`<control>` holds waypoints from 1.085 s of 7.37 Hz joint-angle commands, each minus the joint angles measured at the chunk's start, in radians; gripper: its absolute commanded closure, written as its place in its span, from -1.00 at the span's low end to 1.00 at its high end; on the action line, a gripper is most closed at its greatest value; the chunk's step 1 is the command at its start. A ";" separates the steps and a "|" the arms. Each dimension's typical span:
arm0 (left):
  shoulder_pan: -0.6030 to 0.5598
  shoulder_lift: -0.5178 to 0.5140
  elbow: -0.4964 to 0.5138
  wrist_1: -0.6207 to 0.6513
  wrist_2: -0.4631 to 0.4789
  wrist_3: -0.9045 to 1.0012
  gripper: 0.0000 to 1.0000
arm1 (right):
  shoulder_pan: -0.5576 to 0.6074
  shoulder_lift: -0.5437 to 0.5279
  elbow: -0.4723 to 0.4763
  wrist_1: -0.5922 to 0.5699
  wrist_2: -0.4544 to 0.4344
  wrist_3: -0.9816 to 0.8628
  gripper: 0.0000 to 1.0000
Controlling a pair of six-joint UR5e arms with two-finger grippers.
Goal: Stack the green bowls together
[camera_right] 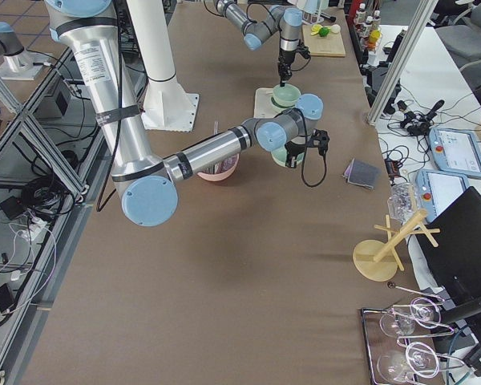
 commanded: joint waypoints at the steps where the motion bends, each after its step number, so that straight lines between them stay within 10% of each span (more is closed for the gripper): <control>1: 0.009 -0.001 0.013 -0.022 0.030 -0.001 1.00 | -0.004 0.001 0.000 0.000 0.000 0.000 1.00; 8: 0.025 0.002 0.015 -0.026 0.032 -0.004 1.00 | -0.004 0.004 -0.002 0.000 0.000 0.002 1.00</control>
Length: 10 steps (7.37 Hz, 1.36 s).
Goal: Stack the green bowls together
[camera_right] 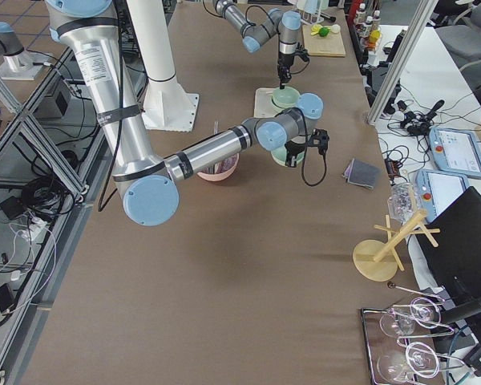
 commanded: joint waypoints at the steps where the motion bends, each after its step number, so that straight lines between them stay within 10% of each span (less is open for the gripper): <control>1: 0.008 0.001 -0.003 0.001 0.001 -0.011 1.00 | 0.001 0.000 0.002 0.000 0.000 0.001 1.00; 10: 0.011 0.007 -0.007 0.001 0.001 -0.012 1.00 | -0.009 0.006 0.002 0.000 -0.002 0.033 1.00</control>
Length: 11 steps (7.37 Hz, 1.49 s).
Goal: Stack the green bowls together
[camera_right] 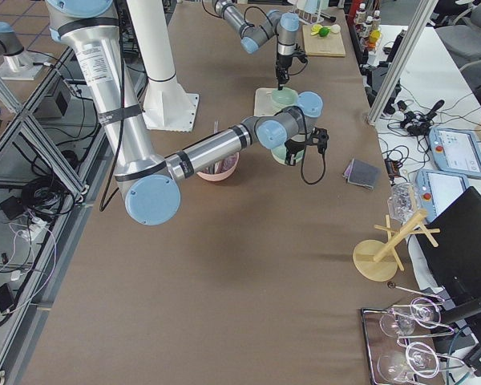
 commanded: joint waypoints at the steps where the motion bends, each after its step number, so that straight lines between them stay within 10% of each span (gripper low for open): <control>1: 0.001 0.008 -0.007 0.000 0.000 -0.002 1.00 | 0.000 0.000 -0.002 0.000 -0.001 0.000 1.00; 11: 0.014 0.008 -0.009 0.000 0.014 -0.019 1.00 | -0.006 0.000 -0.003 0.000 -0.009 0.000 1.00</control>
